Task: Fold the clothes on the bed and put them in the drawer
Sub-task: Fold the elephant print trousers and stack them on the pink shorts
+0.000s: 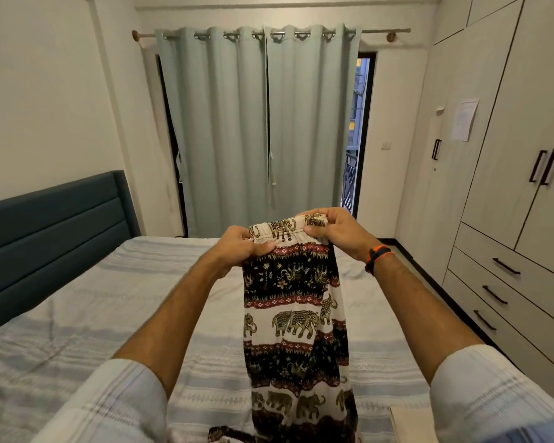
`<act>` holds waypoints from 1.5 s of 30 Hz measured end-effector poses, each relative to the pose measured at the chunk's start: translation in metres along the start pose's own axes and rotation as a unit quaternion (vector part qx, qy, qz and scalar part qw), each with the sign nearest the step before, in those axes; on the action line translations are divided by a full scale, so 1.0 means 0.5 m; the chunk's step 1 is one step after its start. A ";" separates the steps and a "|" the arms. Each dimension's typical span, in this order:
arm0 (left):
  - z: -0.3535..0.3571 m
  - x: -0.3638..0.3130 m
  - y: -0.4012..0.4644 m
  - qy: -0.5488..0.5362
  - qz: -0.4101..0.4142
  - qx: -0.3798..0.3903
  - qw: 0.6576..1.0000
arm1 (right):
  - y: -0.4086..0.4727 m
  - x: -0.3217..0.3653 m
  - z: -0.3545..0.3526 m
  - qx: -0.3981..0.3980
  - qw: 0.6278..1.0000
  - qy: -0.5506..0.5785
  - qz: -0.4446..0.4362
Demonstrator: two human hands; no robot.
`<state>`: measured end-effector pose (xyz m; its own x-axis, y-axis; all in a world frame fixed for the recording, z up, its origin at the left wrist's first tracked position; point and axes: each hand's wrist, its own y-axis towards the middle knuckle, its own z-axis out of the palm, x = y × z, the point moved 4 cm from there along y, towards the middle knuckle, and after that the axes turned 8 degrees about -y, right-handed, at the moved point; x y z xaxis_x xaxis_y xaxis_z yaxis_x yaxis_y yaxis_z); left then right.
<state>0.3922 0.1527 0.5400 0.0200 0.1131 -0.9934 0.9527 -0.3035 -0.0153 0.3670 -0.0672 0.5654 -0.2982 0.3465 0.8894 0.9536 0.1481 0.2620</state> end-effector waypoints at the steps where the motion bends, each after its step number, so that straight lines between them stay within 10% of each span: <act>1: -0.001 -0.008 0.003 0.011 0.009 -0.012 1.000 | 0.002 -0.002 -0.005 -0.003 1.000 -0.028 -0.003; 9: 0.002 -0.046 0.016 0.110 0.071 -0.074 0.989 | 0.023 -0.012 -0.024 -0.066 0.976 -0.193 0.076; 18: -0.008 -0.083 0.004 0.432 0.112 -0.191 0.874 | 0.044 0.009 -0.031 -0.086 0.948 -0.294 0.088; 27: -0.034 -0.215 0.005 0.119 0.137 -0.163 0.970 | 0.074 0.155 -0.070 -0.122 0.990 -0.022 0.071; 45: -0.024 -0.414 -0.078 0.181 0.244 -0.230 0.924 | 0.065 0.305 -0.113 -0.175 0.982 0.061 0.028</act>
<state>0.3548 0.1524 0.7473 0.5030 0.4036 -0.7643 0.8294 0.0231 0.5581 0.3549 -0.0620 0.7306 -0.2581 0.2282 0.9388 0.9305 -0.2027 0.3051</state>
